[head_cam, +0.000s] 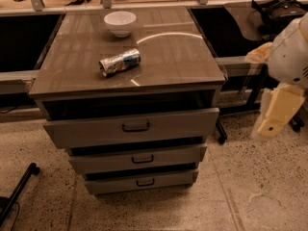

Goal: Open bottom drawer

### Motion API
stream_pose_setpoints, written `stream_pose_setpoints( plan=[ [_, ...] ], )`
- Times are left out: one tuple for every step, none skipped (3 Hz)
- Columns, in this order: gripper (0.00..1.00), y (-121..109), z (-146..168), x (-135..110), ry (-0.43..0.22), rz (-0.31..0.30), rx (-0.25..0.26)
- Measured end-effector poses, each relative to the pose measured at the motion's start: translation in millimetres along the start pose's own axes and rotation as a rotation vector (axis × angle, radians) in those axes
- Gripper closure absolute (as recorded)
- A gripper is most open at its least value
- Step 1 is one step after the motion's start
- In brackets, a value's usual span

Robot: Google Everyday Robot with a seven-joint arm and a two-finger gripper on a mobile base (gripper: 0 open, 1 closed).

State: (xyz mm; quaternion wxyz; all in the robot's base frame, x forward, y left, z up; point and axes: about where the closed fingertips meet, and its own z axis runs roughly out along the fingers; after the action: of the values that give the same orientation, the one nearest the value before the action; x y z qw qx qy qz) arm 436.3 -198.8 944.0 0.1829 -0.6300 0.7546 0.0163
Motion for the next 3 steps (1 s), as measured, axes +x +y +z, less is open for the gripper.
stream_pose_setpoints(
  plan=[
    [0.00, 25, 44, -8, -0.086, -0.026, -0.083],
    [0.00, 24, 42, -8, -0.084, -0.026, -0.080],
    [0.00, 38, 70, -10, -0.107, -0.043, -0.129]
  ],
)
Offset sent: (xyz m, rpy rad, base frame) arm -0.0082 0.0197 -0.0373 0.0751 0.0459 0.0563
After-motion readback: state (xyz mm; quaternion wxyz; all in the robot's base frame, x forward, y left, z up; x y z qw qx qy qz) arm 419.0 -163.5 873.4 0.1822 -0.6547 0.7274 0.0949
